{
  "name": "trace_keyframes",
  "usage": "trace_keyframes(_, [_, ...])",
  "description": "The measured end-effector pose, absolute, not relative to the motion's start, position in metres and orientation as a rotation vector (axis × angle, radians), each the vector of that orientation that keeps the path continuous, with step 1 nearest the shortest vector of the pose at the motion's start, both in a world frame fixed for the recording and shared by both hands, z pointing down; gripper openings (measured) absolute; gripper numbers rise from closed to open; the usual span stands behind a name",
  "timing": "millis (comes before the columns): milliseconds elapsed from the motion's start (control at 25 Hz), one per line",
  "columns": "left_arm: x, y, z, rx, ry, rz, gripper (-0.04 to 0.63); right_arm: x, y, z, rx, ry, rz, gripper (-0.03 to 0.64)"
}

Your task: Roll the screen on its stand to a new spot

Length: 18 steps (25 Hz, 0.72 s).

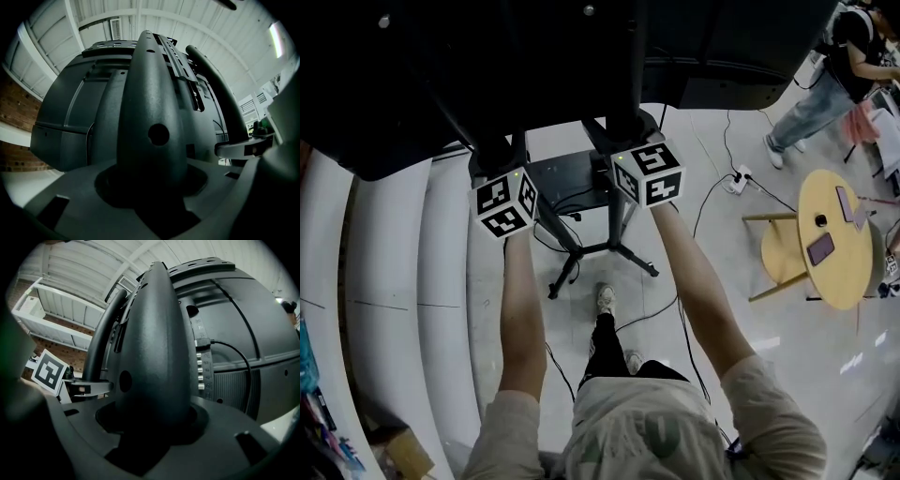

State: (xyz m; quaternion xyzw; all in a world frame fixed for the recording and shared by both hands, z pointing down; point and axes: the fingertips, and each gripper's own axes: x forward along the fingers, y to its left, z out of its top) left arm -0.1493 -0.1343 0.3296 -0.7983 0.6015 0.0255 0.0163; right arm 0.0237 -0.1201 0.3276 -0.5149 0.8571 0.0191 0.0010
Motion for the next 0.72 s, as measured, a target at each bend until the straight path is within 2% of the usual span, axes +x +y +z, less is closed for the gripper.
trace_keyframes(720, [-0.185,0.007,0.328,-2.488,1.891,0.042,0.216,-0.013,0.021,0.325,-1.611,2.704,0.048,0.216])
